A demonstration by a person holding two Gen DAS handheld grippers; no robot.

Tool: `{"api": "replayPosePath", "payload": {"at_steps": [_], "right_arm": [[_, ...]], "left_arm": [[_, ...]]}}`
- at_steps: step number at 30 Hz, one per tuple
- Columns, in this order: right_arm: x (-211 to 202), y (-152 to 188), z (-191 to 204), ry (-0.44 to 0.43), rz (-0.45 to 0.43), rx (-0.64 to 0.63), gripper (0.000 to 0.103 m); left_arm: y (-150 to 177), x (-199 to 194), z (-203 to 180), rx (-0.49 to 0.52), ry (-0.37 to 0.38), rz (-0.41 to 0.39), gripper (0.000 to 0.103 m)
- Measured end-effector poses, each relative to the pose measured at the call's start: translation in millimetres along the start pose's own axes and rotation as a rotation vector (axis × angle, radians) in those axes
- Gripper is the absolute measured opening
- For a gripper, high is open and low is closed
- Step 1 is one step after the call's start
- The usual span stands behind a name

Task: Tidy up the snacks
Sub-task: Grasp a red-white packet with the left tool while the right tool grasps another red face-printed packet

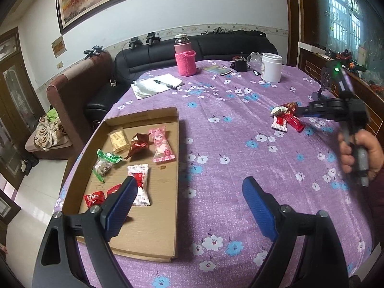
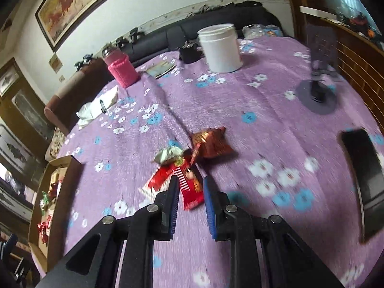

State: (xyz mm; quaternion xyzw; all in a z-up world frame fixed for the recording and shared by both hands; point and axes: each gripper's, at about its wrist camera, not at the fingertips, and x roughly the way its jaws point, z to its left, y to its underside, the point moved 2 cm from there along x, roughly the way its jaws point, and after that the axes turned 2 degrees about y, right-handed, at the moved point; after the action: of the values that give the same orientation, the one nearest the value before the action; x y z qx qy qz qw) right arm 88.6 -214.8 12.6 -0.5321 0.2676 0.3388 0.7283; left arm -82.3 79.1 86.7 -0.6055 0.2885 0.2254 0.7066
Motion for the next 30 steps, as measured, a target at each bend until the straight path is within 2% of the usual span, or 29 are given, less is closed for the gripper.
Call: {"api": "replayPosePath", "payload": {"at_steps": [5, 13, 15, 17, 20, 21, 23, 30], "right_arm": [[27, -2, 12, -0.013, 0.029, -0.05, 0.021], [35, -5, 26, 0.042, 0.016, -0.129, 0.022], [38, -5, 23, 0.037, 0.022, -0.111, 0.029], [42, -4, 21, 0.045, 0.031, -0.099, 0.041], [46, -1, 20, 0.037, 0.032, -0.088, 0.041], [45, 0, 20, 0.04, 0.022, -0.093, 0.041], [46, 2, 21, 0.018, 0.043, -0.087, 0.02], [9, 26, 2, -0.009, 0.015, 0.024, 0.02]], "left_arm": [[-3, 7, -3, 0.004, 0.006, 0.008, 0.088], [-11, 19, -17, -0.004, 0.07, 0.04, 0.088], [-13, 20, -21, -0.001, 0.078, 0.04, 0.088], [-16, 20, -25, 0.003, 0.084, 0.036, 0.088], [-22, 22, -32, 0.016, 0.092, 0.035, 0.088], [-25, 23, -35, 0.021, 0.099, 0.033, 0.088], [-31, 27, -42, 0.03, 0.114, 0.029, 0.088], [-55, 67, -83, 0.091, 0.183, 0.052, 0.088]]}}
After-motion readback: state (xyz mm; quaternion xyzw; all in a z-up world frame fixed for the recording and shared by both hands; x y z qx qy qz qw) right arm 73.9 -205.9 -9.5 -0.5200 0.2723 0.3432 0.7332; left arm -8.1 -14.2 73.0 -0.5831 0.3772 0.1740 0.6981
